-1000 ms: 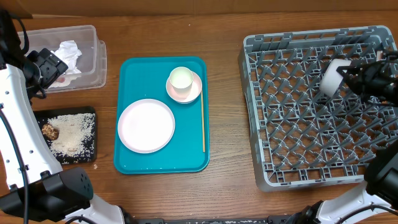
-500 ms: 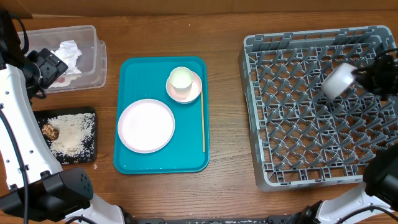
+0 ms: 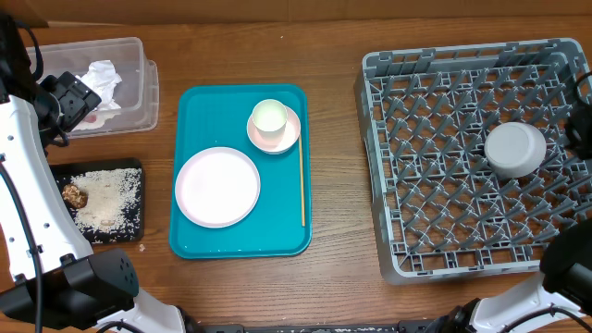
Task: Sort waste into correct bins and load items into the dishwasher
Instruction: 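Lower the white cup upside down into the rack and release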
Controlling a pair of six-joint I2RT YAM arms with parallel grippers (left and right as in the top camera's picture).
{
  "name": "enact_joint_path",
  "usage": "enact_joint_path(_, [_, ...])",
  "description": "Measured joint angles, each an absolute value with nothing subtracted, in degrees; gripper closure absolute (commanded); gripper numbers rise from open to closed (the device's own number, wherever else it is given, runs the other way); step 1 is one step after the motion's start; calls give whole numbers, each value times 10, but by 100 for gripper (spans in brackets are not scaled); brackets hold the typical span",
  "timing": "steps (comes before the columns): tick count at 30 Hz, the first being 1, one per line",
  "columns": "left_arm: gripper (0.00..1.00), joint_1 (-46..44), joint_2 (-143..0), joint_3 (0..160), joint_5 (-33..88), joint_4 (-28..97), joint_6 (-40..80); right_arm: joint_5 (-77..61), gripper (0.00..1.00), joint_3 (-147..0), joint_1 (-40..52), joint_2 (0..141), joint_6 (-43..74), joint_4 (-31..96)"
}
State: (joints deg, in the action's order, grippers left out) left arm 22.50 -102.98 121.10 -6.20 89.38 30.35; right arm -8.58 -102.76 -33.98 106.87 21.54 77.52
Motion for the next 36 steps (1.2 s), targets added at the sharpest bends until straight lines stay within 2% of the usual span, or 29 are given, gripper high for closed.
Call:
enact_joint_path(3, [0, 225, -1030, 1211, -62, 894, 303, -92, 80, -1028, -303, 1060, 192, 773])
enact_joint_path(10, [0, 225, -1030, 1211, -62, 894, 304, -87, 79, -965, -232, 1055, 180, 730])
enact_joint_path(22, [0, 225, -1030, 1211, -62, 894, 304, -37, 79, -917, -254, 1058, 201, 686])
enact_joint_path(24, [0, 225, -1030, 1211, -62, 894, 303, -34, 82, -917, -259, 1058, 203, 683])
enact_joint_path(27, [0, 225, -1030, 1211, -62, 894, 303, -28, 96, -917, -263, 1058, 208, 679])
enact_joint_path(36, [0, 225, -1030, 1211, -62, 894, 304, 28, 96, -917, -266, 1058, 217, 660])
